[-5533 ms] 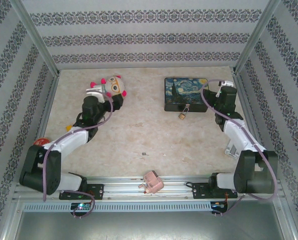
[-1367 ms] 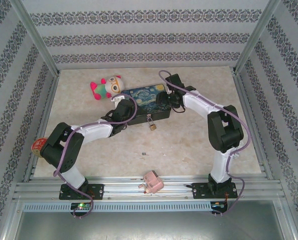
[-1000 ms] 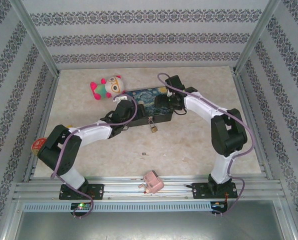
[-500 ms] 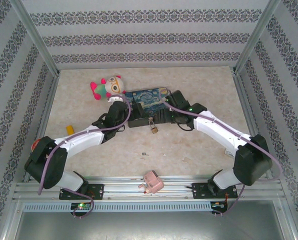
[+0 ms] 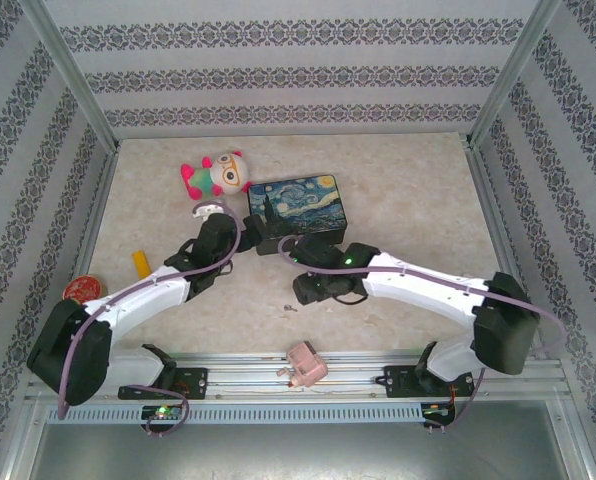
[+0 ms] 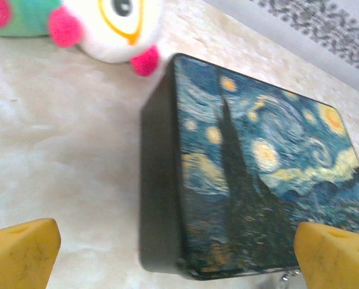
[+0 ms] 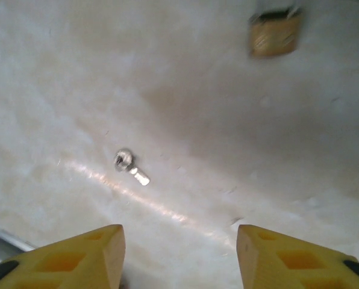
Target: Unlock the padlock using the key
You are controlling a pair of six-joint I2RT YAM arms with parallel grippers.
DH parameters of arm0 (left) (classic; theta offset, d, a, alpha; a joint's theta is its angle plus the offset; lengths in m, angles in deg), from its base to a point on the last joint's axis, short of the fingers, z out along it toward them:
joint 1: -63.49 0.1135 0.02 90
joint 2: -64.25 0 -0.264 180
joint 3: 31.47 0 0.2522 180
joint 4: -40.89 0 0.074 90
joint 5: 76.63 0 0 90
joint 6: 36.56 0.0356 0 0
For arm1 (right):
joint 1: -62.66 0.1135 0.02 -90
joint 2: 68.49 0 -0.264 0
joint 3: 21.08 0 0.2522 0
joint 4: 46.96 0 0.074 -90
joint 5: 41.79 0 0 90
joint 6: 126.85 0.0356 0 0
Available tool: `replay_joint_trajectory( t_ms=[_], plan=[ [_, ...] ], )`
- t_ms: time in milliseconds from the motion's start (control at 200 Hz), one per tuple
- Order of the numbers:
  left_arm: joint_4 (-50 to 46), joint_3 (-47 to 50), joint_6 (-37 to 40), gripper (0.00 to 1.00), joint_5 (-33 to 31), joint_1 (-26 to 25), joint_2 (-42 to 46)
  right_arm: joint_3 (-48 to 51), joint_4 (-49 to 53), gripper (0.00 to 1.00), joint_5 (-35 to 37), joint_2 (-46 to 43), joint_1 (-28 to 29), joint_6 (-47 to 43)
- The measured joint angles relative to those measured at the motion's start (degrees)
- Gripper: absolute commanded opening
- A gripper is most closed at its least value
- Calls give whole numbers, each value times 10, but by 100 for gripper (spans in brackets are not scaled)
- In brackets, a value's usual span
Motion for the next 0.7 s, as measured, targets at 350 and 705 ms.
replay_joint_trajectory(
  t_ms=[350, 705],
  plan=[
    [-10, 75, -53, 99, -13, 79, 64, -53, 21, 41, -39, 135, 41, -34],
    [-9, 100, -83, 99, -8, 95, 81, -106, 44, 43, -25, 210, 45, -104]
  ],
)
